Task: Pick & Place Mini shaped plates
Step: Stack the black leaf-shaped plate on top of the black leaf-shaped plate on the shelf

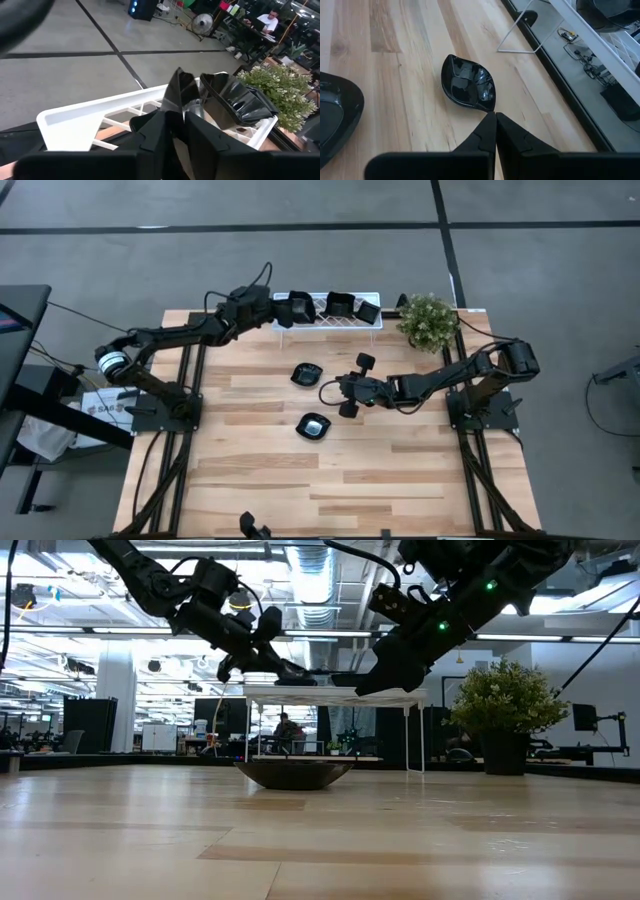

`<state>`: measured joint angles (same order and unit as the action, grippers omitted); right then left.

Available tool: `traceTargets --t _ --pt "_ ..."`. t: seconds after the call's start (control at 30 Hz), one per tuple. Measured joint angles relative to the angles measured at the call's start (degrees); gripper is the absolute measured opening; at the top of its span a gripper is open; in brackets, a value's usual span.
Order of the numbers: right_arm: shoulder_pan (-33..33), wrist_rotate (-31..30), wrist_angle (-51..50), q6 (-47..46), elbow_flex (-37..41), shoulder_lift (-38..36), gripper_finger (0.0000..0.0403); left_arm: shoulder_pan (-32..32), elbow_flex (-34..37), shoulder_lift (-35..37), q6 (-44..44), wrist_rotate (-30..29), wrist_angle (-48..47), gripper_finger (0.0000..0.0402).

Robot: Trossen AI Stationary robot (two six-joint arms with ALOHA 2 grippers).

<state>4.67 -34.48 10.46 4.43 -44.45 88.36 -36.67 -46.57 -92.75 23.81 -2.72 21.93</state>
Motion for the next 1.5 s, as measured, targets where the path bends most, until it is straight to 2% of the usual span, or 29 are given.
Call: traceTargets --t 0.4,0.63,0.73,0.93,1.23,1.5 --pt "0.02 -0.02 -0.16 0.0 0.0 0.0 0.0001 0.02 0.0 0.0 -2.59 0.0 0.42 0.0135" --pt "0.0 -0.02 -0.16 0.0 0.0 0.0 0.0 0.63 0.02 0.0 -7.04 0.0 0.42 0.0144" --pt "0.02 -0.02 -0.16 0.01 0.0 0.0 0.0 1.13 0.02 0.02 -12.73 -0.21 0.56 0.0143" --pt "0.0 -0.02 -0.2 0.02 0.0 0.0 0.0 3.44 0.02 0.02 -24.12 -5.45 0.63 0.0141" --pt "0.02 -0.02 -1.26 -0.44 0.0 0.0 0.0 5.57 0.02 0.04 -33.76 -12.75 0.61 0.0156" --pt "0.04 -0.71 -1.71 -1.49 0.0 0.0 0.0 6.99 0.1 1.98 -34.04 -16.75 -0.17 0.0178"
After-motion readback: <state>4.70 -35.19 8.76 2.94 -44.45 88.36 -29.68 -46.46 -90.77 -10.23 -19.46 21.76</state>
